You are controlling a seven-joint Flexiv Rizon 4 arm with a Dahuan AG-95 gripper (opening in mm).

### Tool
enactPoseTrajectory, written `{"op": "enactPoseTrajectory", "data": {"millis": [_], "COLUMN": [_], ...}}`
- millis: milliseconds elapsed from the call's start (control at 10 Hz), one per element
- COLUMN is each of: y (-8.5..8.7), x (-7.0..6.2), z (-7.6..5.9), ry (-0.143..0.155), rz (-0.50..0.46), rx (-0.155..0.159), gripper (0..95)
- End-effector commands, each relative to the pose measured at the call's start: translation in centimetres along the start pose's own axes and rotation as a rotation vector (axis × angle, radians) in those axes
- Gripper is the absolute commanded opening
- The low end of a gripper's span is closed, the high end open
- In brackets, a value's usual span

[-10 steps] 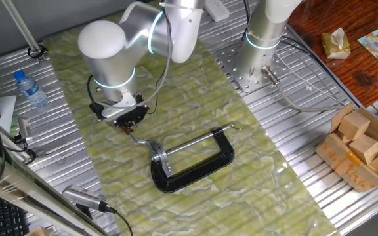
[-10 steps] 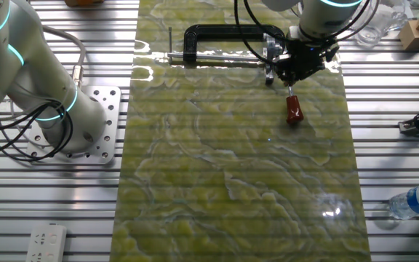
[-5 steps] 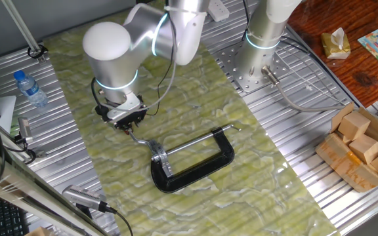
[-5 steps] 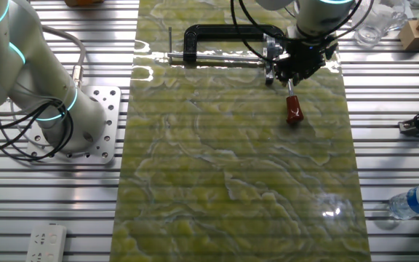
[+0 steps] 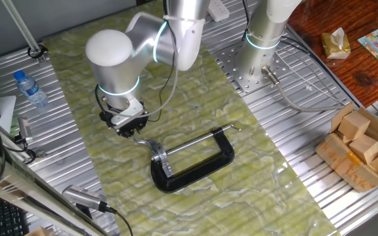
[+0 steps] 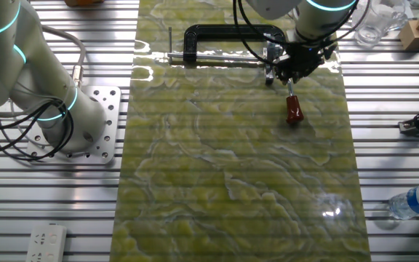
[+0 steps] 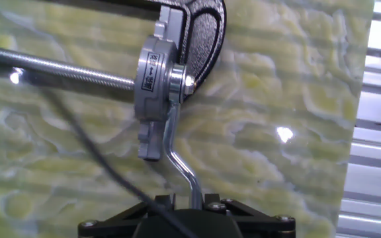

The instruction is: Pull up the lever

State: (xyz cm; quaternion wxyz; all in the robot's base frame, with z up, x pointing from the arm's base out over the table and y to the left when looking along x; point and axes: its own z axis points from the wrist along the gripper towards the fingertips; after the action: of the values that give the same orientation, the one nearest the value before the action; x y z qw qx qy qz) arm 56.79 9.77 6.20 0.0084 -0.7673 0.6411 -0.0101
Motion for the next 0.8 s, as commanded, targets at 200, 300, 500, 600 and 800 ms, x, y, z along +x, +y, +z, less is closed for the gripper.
{"op": "enactPoseTrajectory", "data": {"millis": [200, 300, 500, 600, 800], "y": [0.01, 0.03, 0.02, 0.05, 0.07], "x": [-0.64, -0.79, -0.85, -1.04, -1.10], "z": [0.93, 0.97, 1.03, 1.19, 1.54], "ry": [-0.009, -0.009, -0.012, -0.009, -0.009], "rz": [-0.019, -0.021, -0.022, -0.030, -0.039], "rx": [0.002, 0.006, 0.011, 0.014, 0.024], "gripper": [19.0, 19.0, 19.0, 19.0, 19.0]}}
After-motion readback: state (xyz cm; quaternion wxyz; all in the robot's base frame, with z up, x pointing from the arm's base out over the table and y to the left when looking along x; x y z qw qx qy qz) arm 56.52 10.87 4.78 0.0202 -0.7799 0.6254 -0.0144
